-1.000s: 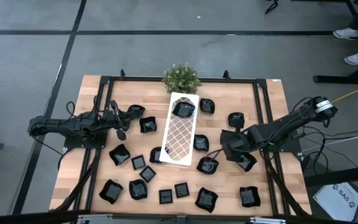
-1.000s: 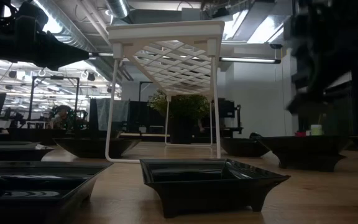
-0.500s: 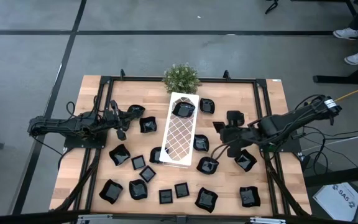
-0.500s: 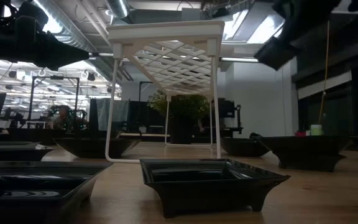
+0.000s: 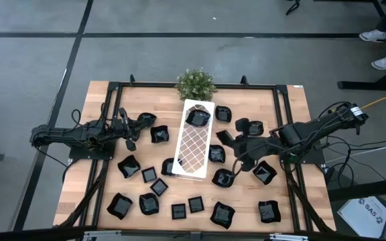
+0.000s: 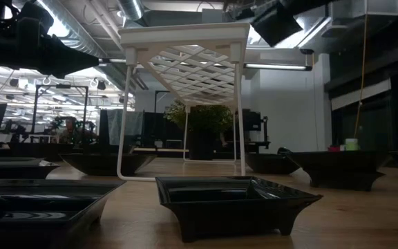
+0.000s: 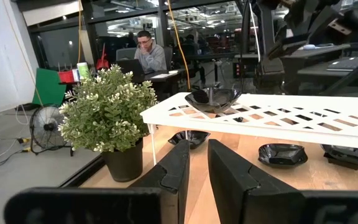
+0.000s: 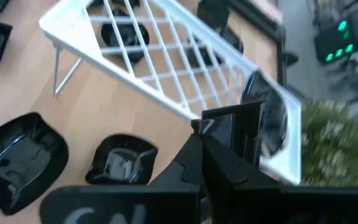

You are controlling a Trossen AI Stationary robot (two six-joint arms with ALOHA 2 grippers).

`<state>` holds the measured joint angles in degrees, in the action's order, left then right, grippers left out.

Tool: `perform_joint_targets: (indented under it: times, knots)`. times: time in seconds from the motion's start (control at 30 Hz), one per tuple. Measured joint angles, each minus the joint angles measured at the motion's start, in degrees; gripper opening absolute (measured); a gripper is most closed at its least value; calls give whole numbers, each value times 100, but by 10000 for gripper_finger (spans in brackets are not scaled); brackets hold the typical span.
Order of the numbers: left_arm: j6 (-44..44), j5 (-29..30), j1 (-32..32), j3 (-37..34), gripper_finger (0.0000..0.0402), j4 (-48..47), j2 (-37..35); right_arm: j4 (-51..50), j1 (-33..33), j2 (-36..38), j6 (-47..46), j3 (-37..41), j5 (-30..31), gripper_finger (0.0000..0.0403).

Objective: Pick & Place Mini shaped plates
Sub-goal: Put the square plate on the shelf

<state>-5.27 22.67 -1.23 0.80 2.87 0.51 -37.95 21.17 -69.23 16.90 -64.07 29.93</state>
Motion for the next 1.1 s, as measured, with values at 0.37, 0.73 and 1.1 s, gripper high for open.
perform_joint_targets:
  times: [0.37, 0.73, 1.1]
  knots:
    - [-1, 1, 0, 0, 54, 0, 0, 1063, 0, 0, 1318, 0, -573, 5]
    - [-1, 0, 0, 0, 55, -2, 0, 1801, -48, 0, 2180, -2, -1362, 5]
    - [0, 0, 0, 0, 52, -1, 1, 2075, -474, -361, 2308, -4, -1965, 5]
